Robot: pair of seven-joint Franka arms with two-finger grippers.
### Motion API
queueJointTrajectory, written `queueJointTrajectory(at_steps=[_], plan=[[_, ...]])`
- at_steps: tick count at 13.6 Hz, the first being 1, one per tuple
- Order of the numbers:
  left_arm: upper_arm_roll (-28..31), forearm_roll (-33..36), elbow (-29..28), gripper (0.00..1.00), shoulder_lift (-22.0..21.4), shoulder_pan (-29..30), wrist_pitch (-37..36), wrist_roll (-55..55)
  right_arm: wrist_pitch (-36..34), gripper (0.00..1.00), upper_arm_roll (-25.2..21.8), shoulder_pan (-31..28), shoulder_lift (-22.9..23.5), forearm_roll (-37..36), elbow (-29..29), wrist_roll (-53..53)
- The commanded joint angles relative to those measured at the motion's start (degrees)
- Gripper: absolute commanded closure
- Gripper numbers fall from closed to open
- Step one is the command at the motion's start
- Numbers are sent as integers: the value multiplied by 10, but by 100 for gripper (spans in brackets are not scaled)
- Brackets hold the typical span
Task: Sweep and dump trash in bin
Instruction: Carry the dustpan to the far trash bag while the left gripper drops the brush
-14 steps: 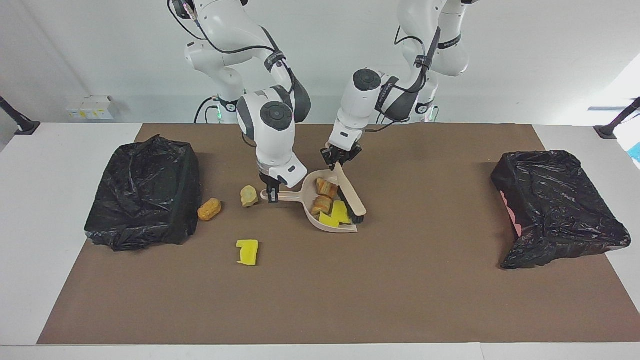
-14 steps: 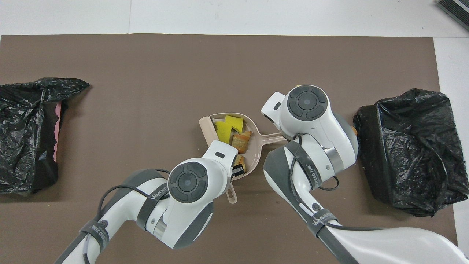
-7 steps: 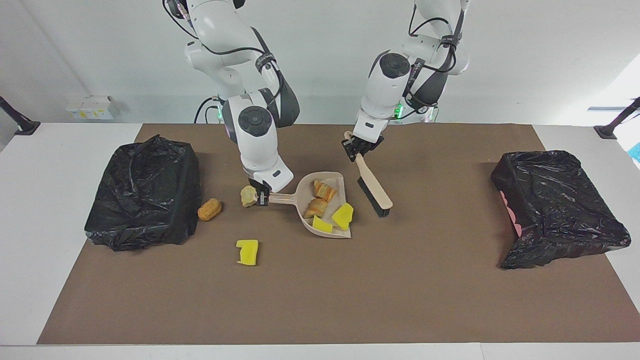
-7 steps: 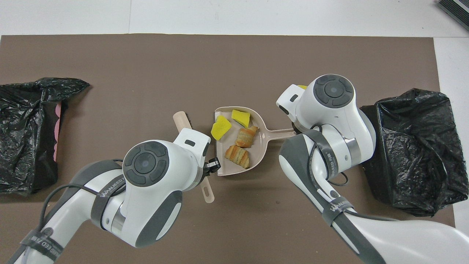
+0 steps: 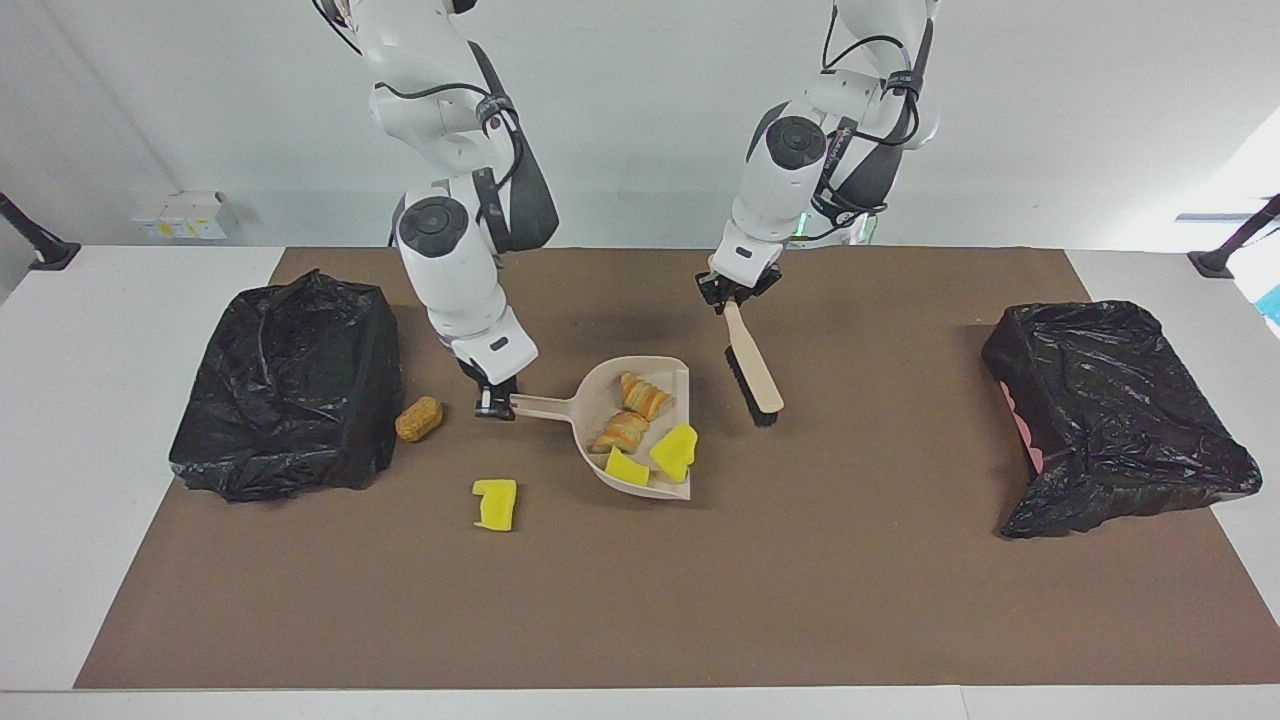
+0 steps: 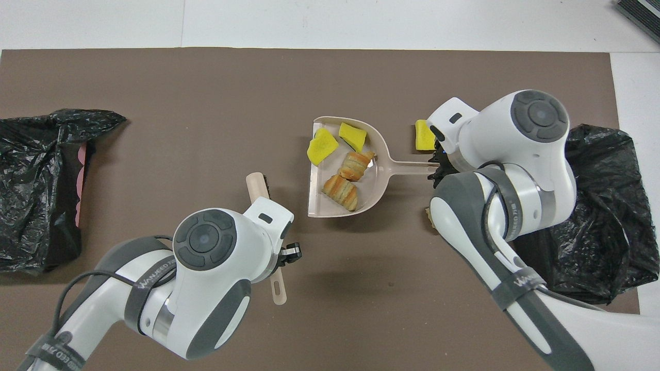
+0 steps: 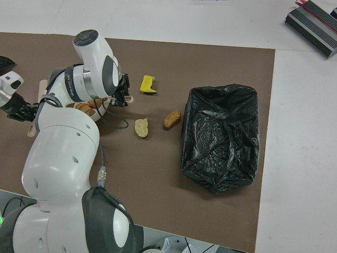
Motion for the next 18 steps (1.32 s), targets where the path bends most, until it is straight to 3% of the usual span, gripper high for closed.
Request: queueJointTrajectory(at_steps=[1,6,8,9,10,14,18], plan=[[2,-7,-66,100,-44,-45,14,11,16,100,6,-40,-60,41,-47,-43],[2,-7,-165,100,-56,-139,122,-29,-10,100,5,-126,-165,78,-121,-166],[2,-7,-179,97,-55,-150,142,-49,-43,100,0,-165,-188,104,-130,-231],[2,-7,-170,26,-48,-144,138,-48,-60,100,-2,-196,-193,116,-131,-274],[3,-7,-161,0,-45,-135,134,-48,-80,100,-2,-233,-196,120,-131,-315],[5,-1,-99,0,-41,-73,52,-42,-132,100,-6,-345,-201,136,-119,-465],[5,0,-37,0,-32,1,31,-41,-175,100,-29,-414,-193,123,-73,-552]])
